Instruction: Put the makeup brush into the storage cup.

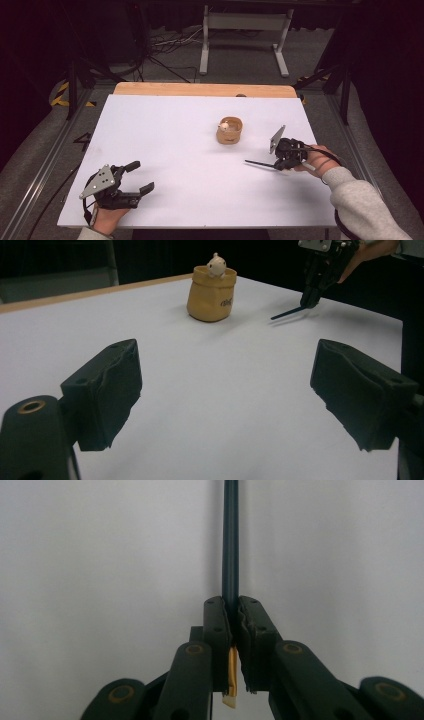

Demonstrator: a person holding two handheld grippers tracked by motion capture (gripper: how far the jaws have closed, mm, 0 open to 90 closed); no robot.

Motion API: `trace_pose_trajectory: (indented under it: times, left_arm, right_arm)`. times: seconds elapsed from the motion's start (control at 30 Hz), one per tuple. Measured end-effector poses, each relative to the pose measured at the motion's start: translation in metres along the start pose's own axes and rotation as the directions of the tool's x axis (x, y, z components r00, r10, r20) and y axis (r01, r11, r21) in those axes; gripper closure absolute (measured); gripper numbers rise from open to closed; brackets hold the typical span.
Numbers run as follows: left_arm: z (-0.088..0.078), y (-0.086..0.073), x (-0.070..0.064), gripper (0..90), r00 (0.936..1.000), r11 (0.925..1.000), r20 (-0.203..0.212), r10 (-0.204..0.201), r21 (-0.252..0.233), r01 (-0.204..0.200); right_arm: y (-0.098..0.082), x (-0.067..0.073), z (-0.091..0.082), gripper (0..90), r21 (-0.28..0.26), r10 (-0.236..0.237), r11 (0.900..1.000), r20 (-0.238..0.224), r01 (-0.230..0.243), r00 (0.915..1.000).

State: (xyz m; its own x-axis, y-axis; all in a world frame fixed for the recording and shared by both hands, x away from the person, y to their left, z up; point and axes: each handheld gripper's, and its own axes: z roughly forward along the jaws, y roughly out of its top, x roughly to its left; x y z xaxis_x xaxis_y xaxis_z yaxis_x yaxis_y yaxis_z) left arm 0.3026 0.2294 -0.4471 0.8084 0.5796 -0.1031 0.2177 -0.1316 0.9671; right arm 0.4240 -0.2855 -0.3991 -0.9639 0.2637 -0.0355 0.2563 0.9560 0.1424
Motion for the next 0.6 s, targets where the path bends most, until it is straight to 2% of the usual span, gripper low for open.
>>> trace_pose_trajectory:
  times: [0.07, 0.33, 0.4, 0.6]
  left_arm:
    - [0.001, 0.000, 0.000, 15.7, 0.9999, 0.9999, 0.009, -0.013, -0.004, 0.013]
    - [0.007, 0.006, -0.005, 14.8, 0.9989, 0.9988, 0.009, 0.046, -0.014, -0.046]
    - [0.011, 0.008, -0.006, 12.7, 0.9990, 0.9991, 0.014, 0.042, -0.007, -0.041]
    - [0.020, 0.011, -0.009, 12.6, 0.9976, 0.9981, 0.032, 0.061, 0.007, -0.062]
  right_arm:
    - [0.003, 0.002, -0.003, 83.4, 0.001, -0.013, 1.000, 0.007, 0.013, 0.9999]
    - [0.025, 0.015, -0.023, 83.4, 0.009, -0.090, 0.996, 0.028, 0.089, 0.9956]
    - [0.031, 0.018, -0.028, 83.4, 0.012, -0.103, 0.995, 0.032, 0.102, 0.9942]
    - [0.042, 0.023, -0.039, 83.4, 0.010, -0.137, 0.991, 0.047, 0.137, 0.9894]
